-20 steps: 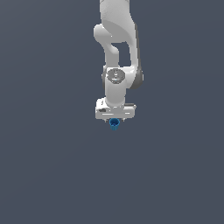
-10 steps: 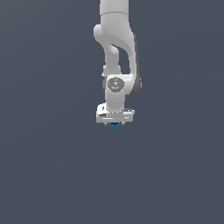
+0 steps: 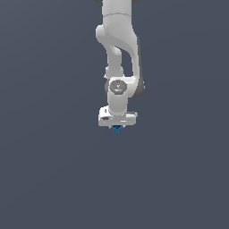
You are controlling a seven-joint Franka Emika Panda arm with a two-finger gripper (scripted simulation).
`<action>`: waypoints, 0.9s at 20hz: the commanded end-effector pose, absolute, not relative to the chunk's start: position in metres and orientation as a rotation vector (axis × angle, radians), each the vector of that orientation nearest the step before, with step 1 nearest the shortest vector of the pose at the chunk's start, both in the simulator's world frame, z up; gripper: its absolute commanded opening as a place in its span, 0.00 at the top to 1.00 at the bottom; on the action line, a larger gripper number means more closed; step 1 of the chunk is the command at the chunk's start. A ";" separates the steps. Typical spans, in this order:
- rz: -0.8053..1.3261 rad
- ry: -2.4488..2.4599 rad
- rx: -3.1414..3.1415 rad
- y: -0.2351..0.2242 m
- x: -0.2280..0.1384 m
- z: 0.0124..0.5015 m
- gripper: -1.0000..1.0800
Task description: Pick up the object and move it to a goal position.
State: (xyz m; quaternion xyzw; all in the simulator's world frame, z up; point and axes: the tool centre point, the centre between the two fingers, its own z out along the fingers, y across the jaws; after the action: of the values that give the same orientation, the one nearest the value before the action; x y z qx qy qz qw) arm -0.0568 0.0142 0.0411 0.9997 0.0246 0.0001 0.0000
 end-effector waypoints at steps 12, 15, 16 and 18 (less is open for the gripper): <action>0.000 0.078 3.141 0.005 -0.060 0.060 1.00; 0.000 0.078 3.141 -0.003 -0.062 0.076 1.00; 0.000 0.078 3.141 -0.006 -0.063 0.082 1.00; 0.000 0.077 3.141 -0.013 -0.065 0.096 1.00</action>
State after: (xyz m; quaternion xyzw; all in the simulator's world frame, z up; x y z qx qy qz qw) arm -0.0640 -0.0077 0.0849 0.9997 0.0249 -0.0009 -0.0002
